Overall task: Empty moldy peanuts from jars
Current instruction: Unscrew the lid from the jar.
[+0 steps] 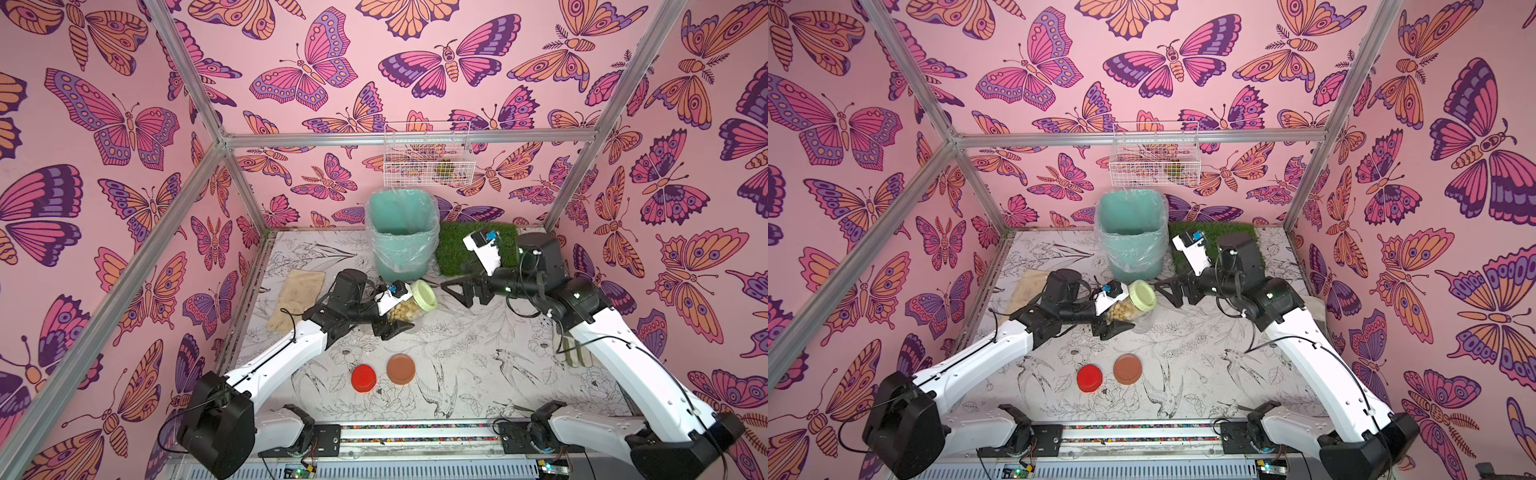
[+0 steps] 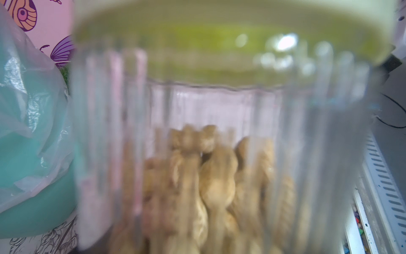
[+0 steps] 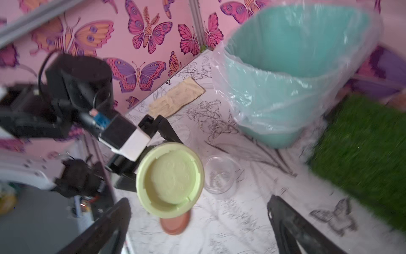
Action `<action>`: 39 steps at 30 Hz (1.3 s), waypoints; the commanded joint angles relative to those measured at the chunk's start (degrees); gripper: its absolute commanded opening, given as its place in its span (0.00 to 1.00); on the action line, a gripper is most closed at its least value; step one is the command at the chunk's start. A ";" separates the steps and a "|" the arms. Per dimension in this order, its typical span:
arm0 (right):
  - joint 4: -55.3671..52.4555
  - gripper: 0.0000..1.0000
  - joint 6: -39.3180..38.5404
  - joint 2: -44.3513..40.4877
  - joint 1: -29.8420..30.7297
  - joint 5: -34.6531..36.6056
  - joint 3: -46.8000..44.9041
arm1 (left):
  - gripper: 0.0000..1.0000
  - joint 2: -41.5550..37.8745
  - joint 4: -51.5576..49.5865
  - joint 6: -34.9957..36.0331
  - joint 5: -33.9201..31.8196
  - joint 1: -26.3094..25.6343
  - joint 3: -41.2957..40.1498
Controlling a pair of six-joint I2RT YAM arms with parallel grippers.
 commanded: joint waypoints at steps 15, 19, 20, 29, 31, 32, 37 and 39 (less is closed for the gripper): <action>-5.94 0.99 44.95 11.32 5.22 -6.64 7.92 | 0.00 -3.76 -0.30 5.30 -3.46 -0.06 2.01; -6.82 0.99 44.62 13.68 7.66 -6.22 9.27 | 0.00 -3.84 -0.31 5.72 -4.80 -0.06 2.01; -7.68 0.99 44.38 14.11 7.98 -5.60 9.52 | 0.00 -4.00 -0.31 5.81 -4.95 -0.06 2.01; -9.29 0.99 45.87 13.92 8.99 -3.41 7.13 | 0.00 -4.07 -0.22 5.47 -5.28 0.01 1.65; -9.86 0.99 46.06 13.50 8.97 -2.55 6.53 | 0.00 -3.89 0.04 5.62 -5.60 0.02 1.65; -9.65 0.99 46.03 13.11 9.01 -2.09 5.96 | 0.00 -3.78 0.05 5.64 -5.75 0.04 1.73; -9.00 0.99 46.48 12.88 9.04 -1.98 5.24 | 0.00 -3.58 0.31 5.31 -5.52 0.03 1.81; -7.36 0.99 47.00 12.85 9.00 -2.55 4.73 | 0.00 -3.60 0.61 5.15 -5.29 0.03 1.74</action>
